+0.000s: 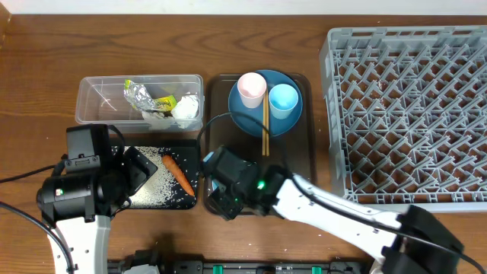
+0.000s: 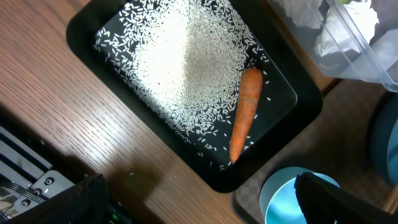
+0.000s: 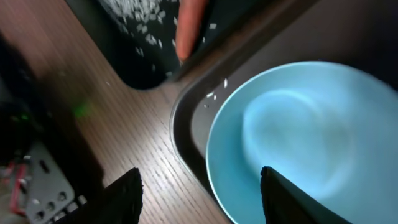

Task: Sort waste into correct bins and load items into the dishwasher rack
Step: 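Move the right gripper to the light-blue bowl and grasp its rim, then lift the bowl with the right gripper and carry it to the rack, then lower the bowl upright into the back of the dishwasher rack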

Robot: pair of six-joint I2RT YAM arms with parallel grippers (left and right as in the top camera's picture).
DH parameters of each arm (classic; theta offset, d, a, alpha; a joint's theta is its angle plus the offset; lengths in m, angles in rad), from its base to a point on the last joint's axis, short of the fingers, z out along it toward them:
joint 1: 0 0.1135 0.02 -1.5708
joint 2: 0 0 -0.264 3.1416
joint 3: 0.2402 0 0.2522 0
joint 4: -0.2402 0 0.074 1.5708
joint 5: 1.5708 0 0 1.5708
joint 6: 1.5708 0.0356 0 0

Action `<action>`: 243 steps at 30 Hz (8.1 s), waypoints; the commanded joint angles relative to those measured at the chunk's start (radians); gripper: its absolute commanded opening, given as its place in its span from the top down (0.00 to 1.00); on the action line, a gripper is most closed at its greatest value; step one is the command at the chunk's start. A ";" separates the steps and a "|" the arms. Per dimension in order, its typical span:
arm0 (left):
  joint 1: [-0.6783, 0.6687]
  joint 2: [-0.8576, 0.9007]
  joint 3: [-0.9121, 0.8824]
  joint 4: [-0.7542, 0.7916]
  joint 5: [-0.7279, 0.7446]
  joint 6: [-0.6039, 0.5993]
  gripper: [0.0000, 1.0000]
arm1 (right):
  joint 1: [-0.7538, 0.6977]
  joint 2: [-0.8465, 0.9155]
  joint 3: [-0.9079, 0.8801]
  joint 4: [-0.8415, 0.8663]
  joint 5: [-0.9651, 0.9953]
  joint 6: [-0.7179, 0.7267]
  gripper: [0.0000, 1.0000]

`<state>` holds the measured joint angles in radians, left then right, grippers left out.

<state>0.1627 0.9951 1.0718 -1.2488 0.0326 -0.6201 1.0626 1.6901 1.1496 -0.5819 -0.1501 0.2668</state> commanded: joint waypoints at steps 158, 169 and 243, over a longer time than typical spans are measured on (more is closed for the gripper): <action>0.006 0.006 -0.010 0.000 -0.023 0.018 0.02 | -1.310 0.183 -0.086 1.414 -0.613 0.481 0.99; 0.006 0.006 -0.010 0.000 -0.022 0.018 0.02 | -1.286 0.414 -0.086 1.714 -0.613 0.593 0.99; 0.006 0.006 -0.010 0.000 -0.023 0.018 0.02 | -0.976 -0.009 0.431 0.116 0.200 -0.287 0.72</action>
<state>0.1631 1.0004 1.0664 -1.2488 0.0223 -0.6197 0.0036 1.6562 1.5261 -0.4461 -0.2558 0.1917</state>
